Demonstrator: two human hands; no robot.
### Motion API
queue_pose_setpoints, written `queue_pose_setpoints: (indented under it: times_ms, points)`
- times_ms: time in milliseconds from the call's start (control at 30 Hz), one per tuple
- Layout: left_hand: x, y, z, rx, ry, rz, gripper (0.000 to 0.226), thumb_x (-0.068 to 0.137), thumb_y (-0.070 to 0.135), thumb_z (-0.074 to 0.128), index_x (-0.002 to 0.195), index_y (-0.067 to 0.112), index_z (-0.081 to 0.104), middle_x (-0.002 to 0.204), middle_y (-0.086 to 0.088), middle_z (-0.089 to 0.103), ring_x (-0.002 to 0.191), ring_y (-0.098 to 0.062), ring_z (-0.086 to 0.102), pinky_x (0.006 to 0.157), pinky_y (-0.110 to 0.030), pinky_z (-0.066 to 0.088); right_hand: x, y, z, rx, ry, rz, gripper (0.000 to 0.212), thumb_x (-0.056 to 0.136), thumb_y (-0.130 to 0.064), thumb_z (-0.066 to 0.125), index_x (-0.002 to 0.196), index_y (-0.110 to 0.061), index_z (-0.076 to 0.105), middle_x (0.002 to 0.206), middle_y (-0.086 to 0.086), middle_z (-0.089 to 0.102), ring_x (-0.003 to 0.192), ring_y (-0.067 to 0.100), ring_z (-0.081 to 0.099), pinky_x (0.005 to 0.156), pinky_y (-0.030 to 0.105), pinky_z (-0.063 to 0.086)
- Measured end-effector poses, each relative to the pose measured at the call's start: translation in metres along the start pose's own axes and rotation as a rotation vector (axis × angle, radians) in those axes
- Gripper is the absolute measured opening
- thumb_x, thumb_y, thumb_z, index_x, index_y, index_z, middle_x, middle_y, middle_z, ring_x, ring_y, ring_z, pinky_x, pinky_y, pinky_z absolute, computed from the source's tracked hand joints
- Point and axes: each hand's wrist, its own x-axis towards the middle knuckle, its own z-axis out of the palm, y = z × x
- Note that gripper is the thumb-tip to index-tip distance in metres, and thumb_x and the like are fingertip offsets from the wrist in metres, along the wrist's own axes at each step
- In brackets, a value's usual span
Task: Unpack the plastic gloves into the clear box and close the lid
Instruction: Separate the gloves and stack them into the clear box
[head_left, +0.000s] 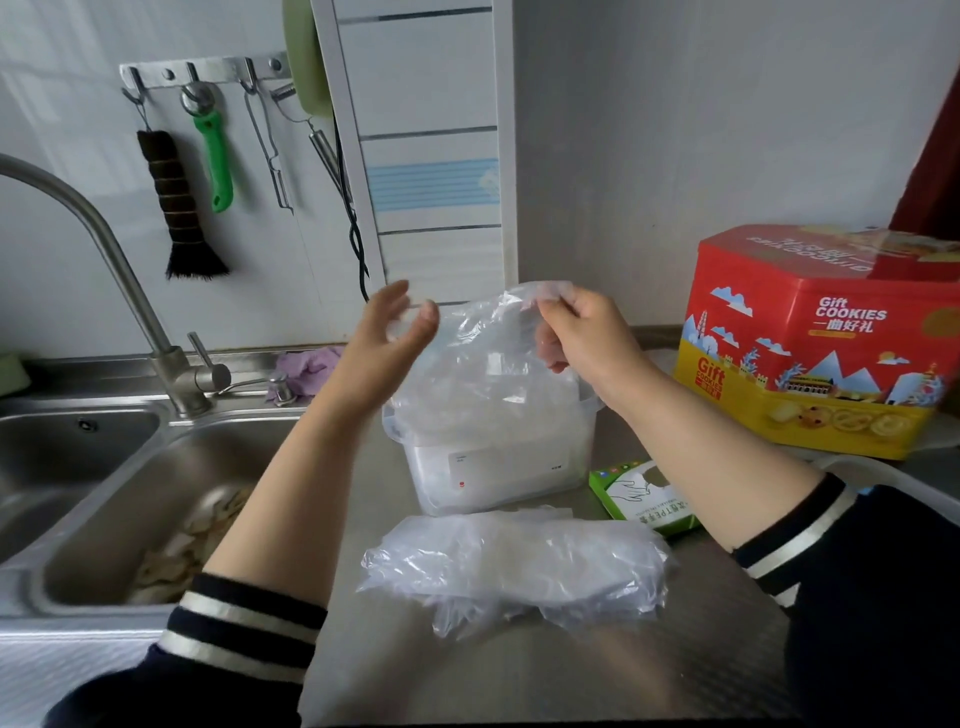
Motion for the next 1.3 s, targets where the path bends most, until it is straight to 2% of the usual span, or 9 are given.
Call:
queue_pose_setpoints:
  times_ms: [133,234,334,601,801,968,1134,1201,1301]
  points:
    - [0.012,-0.003,0.008,0.008,-0.338,-0.161,0.089,0.066,0.042,0.083,0.142,0.028,0.039,0.102,0.002,0.072,0.103,-0.01,0.064,0.106,-0.032,0.035,0.013,0.012,-0.001,-0.068,-0.001,0.062,0.032,0.103,-0.029,0.04,0.08,-0.02,0.06,0.061,0.003,0.053,0.047,0.009,0.05,0.046,0.021,0.044]
    - [0.021,-0.014,0.004,-0.044,-0.212,-0.177,0.064,0.078,0.017,0.079,0.134,0.02,0.047,0.084,-0.003,0.074,0.082,-0.013,0.071,0.104,-0.037,0.044,0.025,0.03,-0.008,-0.352,0.013,0.086,0.038,0.101,-0.03,0.044,0.07,-0.016,0.062,0.058,-0.003,0.056,0.051,0.013,0.051,0.055,0.025,0.044]
    - [0.033,-0.015,0.0,0.086,0.001,-0.127,0.05,0.083,0.016,0.074,0.127,0.018,0.049,0.078,0.004,0.067,0.065,-0.009,0.067,0.066,-0.028,0.051,0.033,0.044,-0.012,-0.693,-0.018,0.094,0.028,0.095,-0.031,0.05,0.079,-0.017,0.068,0.07,-0.009,0.066,0.073,0.017,0.062,0.07,0.03,0.048]
    - [0.039,-0.038,0.024,0.888,0.02,0.079,0.033,0.087,0.029,0.066,0.12,0.027,0.06,0.098,0.006,0.07,0.111,-0.022,0.055,0.08,-0.031,0.043,0.038,0.059,0.004,-1.268,-0.037,-0.02,0.029,0.094,-0.032,0.052,0.121,-0.019,0.049,0.119,0.005,0.061,0.114,0.029,0.054,0.09,0.039,0.033]
    - [0.042,-0.027,-0.002,0.819,-0.007,0.118,0.028,0.086,0.033,0.07,0.112,0.024,0.067,0.109,0.007,0.067,0.113,-0.023,0.049,0.085,-0.029,0.038,0.036,0.051,-0.009,-1.235,0.008,-0.147,0.036,0.096,-0.015,0.054,0.13,-0.015,0.046,0.127,0.01,0.046,0.114,0.031,0.048,0.083,0.035,0.04]
    - [0.033,-0.003,-0.017,0.848,0.172,0.21,0.023,0.091,0.021,0.061,0.113,0.022,0.067,0.115,-0.001,0.064,0.11,-0.026,0.05,0.086,-0.034,0.041,0.031,0.031,-0.006,-0.883,-0.179,-0.011,0.029,0.092,-0.038,0.059,0.116,-0.023,0.058,0.116,-0.001,0.054,0.097,0.021,0.059,0.072,0.029,0.043]
    - [0.019,0.007,0.012,1.096,-0.415,-0.019,0.068,0.08,0.057,0.066,0.136,0.025,0.046,0.13,-0.003,0.05,0.115,-0.024,0.054,0.098,-0.036,0.042,0.031,0.03,0.016,-1.04,-0.572,0.18,0.075,0.082,-0.051,0.068,0.144,-0.027,0.035,0.139,0.007,0.038,0.098,0.023,0.06,0.072,0.03,0.053]
    - [0.023,-0.002,0.028,1.267,-0.558,-0.134,0.076,0.082,0.055,0.066,0.145,0.027,0.034,0.139,-0.007,0.038,0.119,-0.029,0.052,0.102,-0.041,0.041,0.036,0.036,0.026,-1.18,-0.636,0.203,0.079,0.084,-0.045,0.067,0.149,-0.031,0.024,0.147,0.012,0.03,0.112,0.028,0.053,0.081,0.033,0.053]
    - [0.032,-0.016,0.047,1.357,-0.638,-0.199,0.055,0.095,0.032,0.05,0.147,0.025,0.031,0.14,-0.011,0.033,0.12,-0.033,0.051,0.104,-0.043,0.039,0.043,0.041,0.034,-1.213,-0.725,0.264,0.085,0.084,-0.033,0.07,0.151,-0.032,0.018,0.148,0.013,0.03,0.103,0.03,0.057,0.069,0.033,0.056]
